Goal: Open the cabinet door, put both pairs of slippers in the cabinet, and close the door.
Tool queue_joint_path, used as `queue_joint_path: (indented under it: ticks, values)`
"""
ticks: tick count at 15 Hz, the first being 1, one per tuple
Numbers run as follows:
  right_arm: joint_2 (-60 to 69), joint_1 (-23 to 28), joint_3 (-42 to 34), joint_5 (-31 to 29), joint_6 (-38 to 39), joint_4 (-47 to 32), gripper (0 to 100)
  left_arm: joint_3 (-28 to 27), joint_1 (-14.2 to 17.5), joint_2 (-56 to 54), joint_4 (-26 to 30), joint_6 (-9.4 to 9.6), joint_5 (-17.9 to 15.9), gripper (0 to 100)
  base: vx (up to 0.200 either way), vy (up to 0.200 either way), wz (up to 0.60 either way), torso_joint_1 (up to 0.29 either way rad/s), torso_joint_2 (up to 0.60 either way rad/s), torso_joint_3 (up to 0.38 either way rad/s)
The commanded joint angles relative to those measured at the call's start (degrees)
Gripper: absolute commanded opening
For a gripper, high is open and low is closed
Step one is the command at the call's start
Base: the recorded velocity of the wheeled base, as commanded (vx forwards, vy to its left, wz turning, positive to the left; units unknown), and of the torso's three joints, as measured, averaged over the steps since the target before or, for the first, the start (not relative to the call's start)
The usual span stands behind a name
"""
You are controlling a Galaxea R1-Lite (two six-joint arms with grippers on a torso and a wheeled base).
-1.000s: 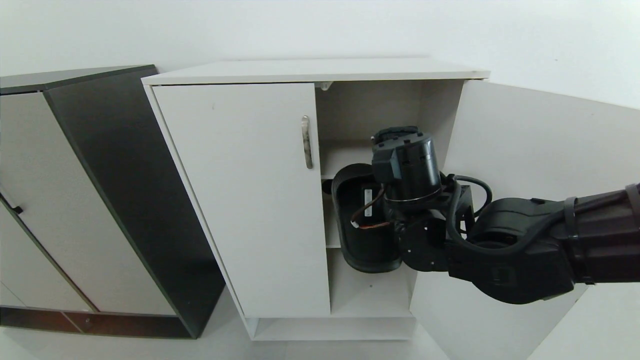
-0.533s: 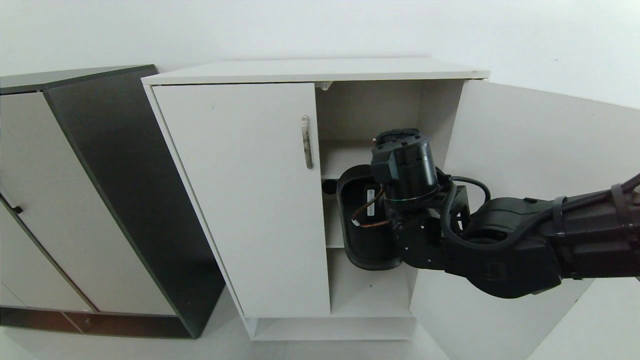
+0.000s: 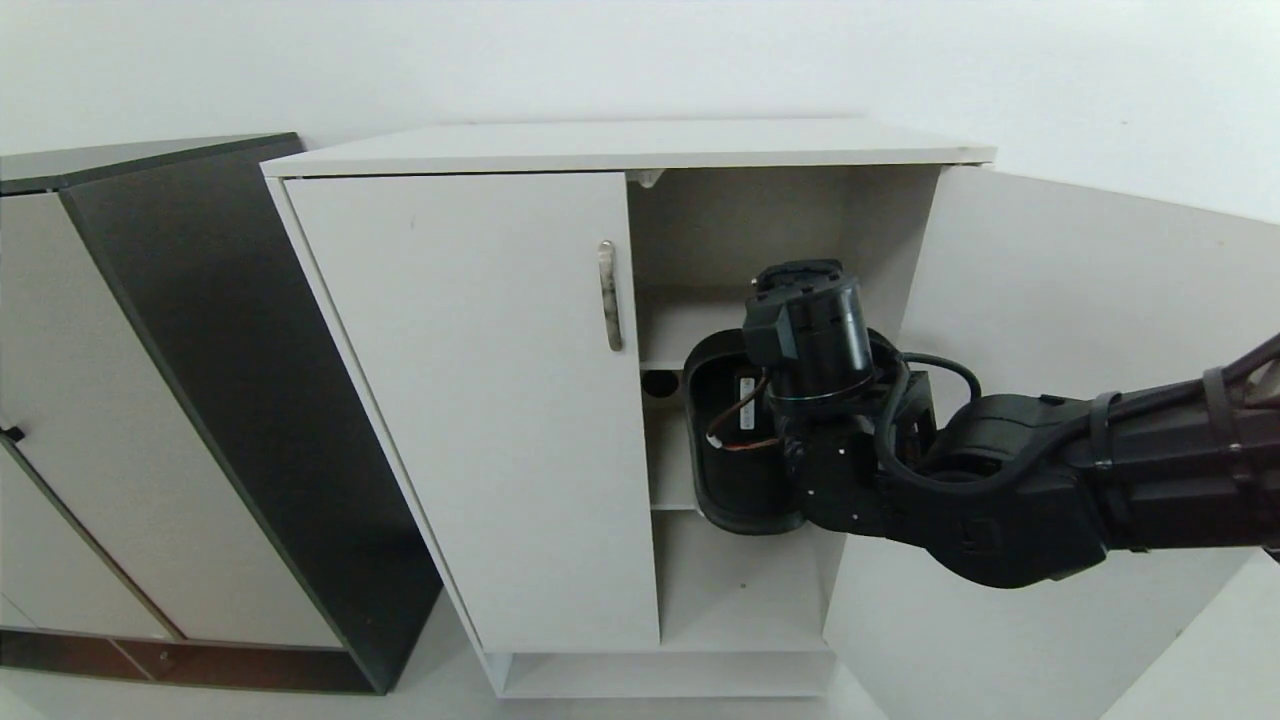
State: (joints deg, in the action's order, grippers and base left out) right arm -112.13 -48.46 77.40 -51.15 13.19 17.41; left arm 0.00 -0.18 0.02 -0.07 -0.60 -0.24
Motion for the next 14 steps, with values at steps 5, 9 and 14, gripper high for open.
queue_joint_path:
  ticks: [5,9,14]
  values:
    - [-0.11,-0.06,-0.05,-0.09,-0.09,0.08,0,0.00,0.01,-0.02,-0.01,-0.02,-0.11,0,0.200,0.000,0.00,0.004,0.00,0.003]
    - [-0.20,0.12,-0.14,-0.09,-0.09,0.17,0,0.00,0.01,-0.02,-0.01,-0.02,-0.02,0,0.200,0.000,0.00,0.004,0.00,0.002]
    - [-0.63,1.96,-0.05,0.79,0.08,0.52,0,0.00,0.01,-0.02,-0.01,-0.02,-0.02,0,0.000,0.000,0.00,0.000,0.00,0.000]
